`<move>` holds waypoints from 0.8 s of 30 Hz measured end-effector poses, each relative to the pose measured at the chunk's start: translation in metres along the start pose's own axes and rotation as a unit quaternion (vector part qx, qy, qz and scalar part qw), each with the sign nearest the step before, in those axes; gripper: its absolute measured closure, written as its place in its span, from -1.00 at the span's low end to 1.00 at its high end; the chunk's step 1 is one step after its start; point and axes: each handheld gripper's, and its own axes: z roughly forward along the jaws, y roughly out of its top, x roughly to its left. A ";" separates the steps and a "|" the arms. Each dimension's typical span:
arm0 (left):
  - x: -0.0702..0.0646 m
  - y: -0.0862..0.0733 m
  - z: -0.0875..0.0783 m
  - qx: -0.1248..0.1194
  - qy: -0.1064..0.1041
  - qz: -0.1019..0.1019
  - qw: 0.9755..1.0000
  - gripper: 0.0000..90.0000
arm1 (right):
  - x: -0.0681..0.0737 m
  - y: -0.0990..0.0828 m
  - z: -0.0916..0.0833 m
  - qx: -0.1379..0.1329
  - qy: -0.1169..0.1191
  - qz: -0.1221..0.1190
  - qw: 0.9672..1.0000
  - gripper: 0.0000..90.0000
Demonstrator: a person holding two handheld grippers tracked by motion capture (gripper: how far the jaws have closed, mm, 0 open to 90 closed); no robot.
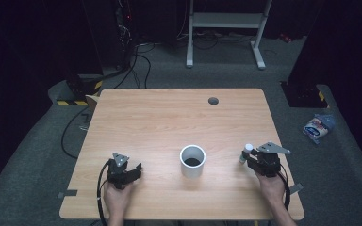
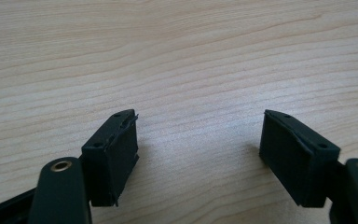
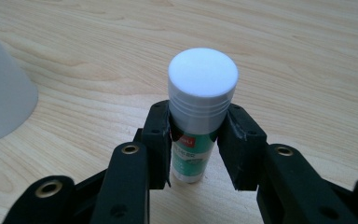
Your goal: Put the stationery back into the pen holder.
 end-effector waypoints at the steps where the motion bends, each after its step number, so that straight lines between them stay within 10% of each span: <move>1: 0.000 0.000 0.000 0.000 0.000 0.000 1.000 -0.38 | 0.000 0.001 -0.001 -0.002 0.001 -0.001 1.000 0.44; 24: 0.000 0.000 0.000 0.000 0.000 0.001 1.000 -0.38 | 0.014 0.024 -0.017 -0.024 0.048 -0.017 0.998 0.44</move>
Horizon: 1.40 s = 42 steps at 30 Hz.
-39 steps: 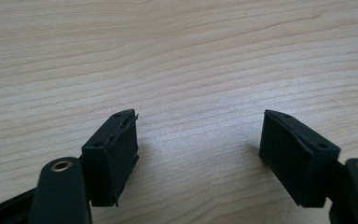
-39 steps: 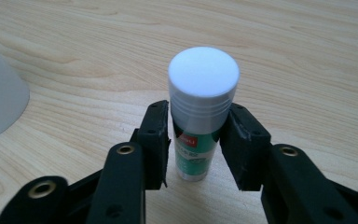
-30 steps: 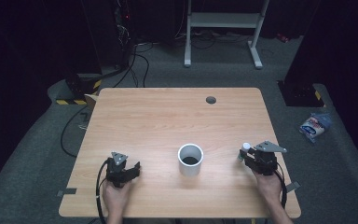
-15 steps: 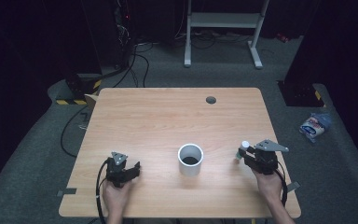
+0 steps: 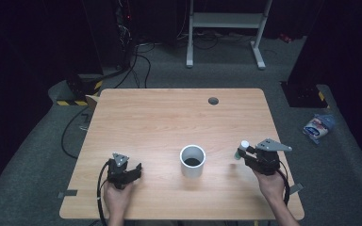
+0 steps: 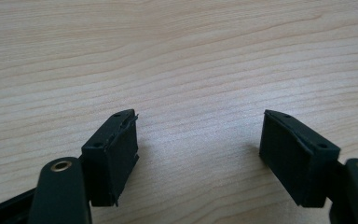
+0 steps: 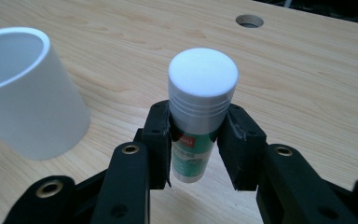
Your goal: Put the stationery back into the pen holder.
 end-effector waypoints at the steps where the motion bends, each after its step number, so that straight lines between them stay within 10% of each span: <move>1: 0.000 0.000 0.000 0.000 0.000 0.000 1.000 -0.38 | 0.001 0.001 -0.001 -0.003 0.004 0.002 1.000 0.45; 42: 0.000 0.000 0.000 0.000 0.000 0.000 1.000 -0.38 | 0.037 0.046 -0.013 -0.039 0.092 -0.038 0.994 0.45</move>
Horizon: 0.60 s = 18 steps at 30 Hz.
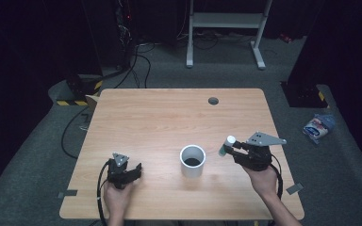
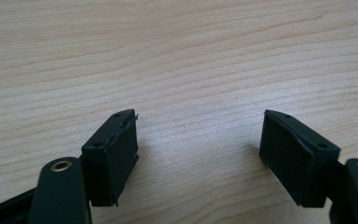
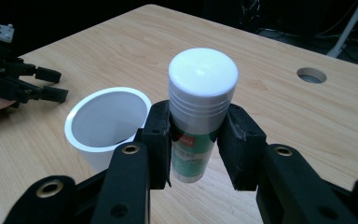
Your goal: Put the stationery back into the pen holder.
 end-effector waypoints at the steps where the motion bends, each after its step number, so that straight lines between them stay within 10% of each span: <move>1: 0.000 0.000 0.000 0.000 0.000 0.000 1.000 -0.38 | 0.001 0.001 0.000 -0.001 0.002 -0.003 1.000 0.45; 18: 0.000 0.000 0.000 0.000 0.000 0.000 1.000 -0.38 | 0.018 0.024 0.009 -0.001 0.037 -0.026 0.999 0.45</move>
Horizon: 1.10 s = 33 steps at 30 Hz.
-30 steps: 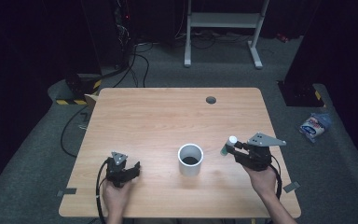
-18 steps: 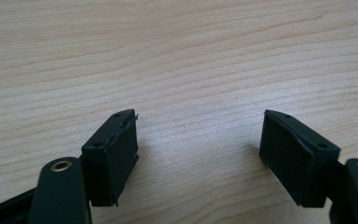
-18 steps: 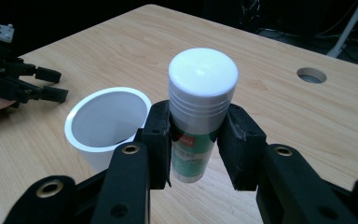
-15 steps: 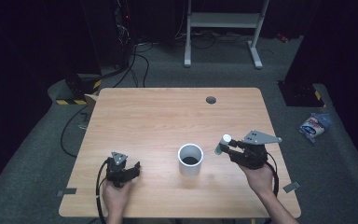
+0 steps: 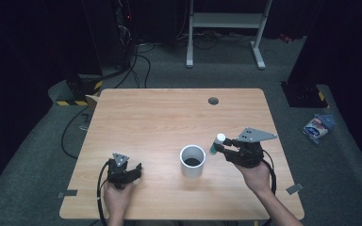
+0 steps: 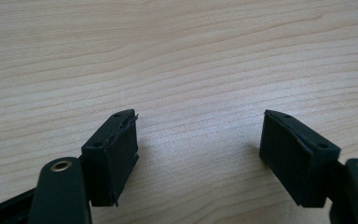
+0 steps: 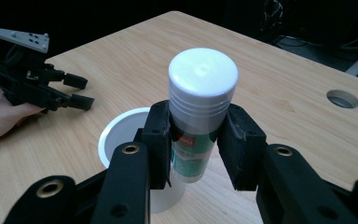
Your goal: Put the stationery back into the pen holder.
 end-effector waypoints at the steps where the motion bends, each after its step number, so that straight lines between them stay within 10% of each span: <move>1: 0.000 0.000 0.000 0.000 0.000 0.000 1.000 -0.39 | 0.001 0.001 0.001 0.002 0.001 -0.001 1.000 0.45; 33: 0.000 0.000 0.000 0.000 0.000 0.000 1.000 -0.39 | 0.024 0.010 0.047 0.033 0.039 -0.026 0.998 0.44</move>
